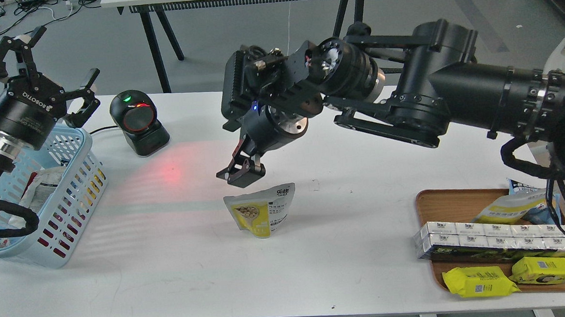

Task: Scan snack and place in basket
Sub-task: 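Set the yellow packet upright on the table and open the right gripper, then raise the right arm away and bring the left arm up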

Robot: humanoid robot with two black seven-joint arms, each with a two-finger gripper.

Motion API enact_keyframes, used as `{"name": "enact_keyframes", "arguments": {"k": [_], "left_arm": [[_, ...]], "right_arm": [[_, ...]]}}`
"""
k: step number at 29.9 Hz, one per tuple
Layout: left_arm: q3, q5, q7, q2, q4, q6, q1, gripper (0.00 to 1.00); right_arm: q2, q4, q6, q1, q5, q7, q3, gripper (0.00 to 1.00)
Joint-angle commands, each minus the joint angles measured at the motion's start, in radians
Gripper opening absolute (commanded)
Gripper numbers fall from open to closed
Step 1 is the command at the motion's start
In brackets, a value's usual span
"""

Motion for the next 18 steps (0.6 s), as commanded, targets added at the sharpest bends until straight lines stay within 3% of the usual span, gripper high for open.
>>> {"name": "enact_keyframes", "arguments": {"k": [1, 10, 18], "left_arm": [[-0.003, -0.003, 0.008, 0.0, 0.022, 0.0, -0.005, 1.0], [-0.036, -0.021, -0.007, -0.02, 0.063, 0.0, -0.006, 1.0], [-0.119, -0.015, -0.018, 0.013, 0.063, 0.0, -0.018, 1.0]], "right_arm": [[-0.095, -0.022, 0.0, -0.001, 0.083, 0.0, 0.055, 0.97], [-0.385, -0.02, 0.0, -0.032, 0.411, 0.0, 0.105, 0.97], [-0.55, -0.028, 0.0, -0.078, 0.692, 0.0, 0.113, 0.97]]}}
